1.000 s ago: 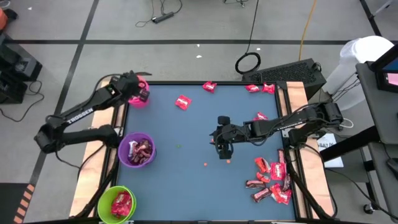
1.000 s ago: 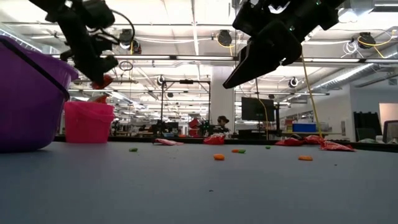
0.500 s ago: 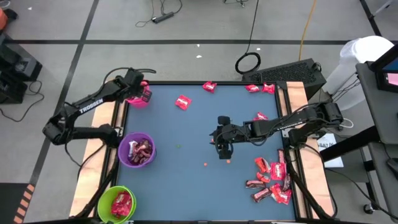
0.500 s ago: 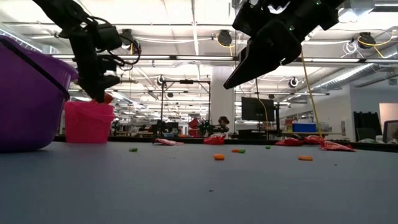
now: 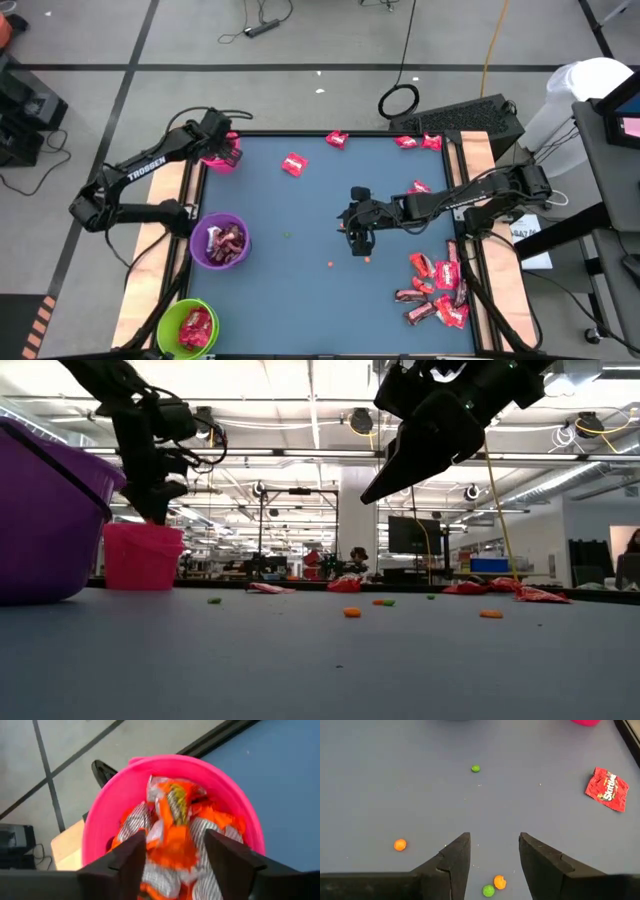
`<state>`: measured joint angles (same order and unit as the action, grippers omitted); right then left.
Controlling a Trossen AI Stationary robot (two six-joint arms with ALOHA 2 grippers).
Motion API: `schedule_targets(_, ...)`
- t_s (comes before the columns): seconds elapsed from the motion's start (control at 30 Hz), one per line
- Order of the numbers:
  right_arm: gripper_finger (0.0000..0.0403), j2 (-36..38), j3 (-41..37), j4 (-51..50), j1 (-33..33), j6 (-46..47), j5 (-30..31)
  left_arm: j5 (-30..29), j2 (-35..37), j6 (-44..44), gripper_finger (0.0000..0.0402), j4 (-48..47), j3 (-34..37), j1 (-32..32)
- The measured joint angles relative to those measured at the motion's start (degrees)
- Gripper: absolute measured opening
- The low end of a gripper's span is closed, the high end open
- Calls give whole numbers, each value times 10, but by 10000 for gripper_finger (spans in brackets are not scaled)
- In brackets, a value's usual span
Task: Organize candy in baskets
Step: Put the orange chocolate into the pink bucket
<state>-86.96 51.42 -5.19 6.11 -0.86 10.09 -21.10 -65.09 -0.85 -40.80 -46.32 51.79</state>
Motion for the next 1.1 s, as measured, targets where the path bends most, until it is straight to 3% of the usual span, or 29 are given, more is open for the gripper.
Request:
schedule_targets(0.13,157,0,0,0,0,-1,2,0,11,4,246,-39,-47,-5)
schedule_targets(0.33,157,0,0,2,0,9,3,14,59,-2,256,-16,-75,-48)
schedule_targets(0.67,158,3,1,-22,2,41,2,149,127,-26,256,144,-47,-226)
schedule_targets(0.83,186,15,45,-163,15,98,-42,155,124,-25,256,210,-6,-308)
schedule_targets(1.1,242,22,71,-404,63,320,-135,156,97,10,255,363,77,-406)
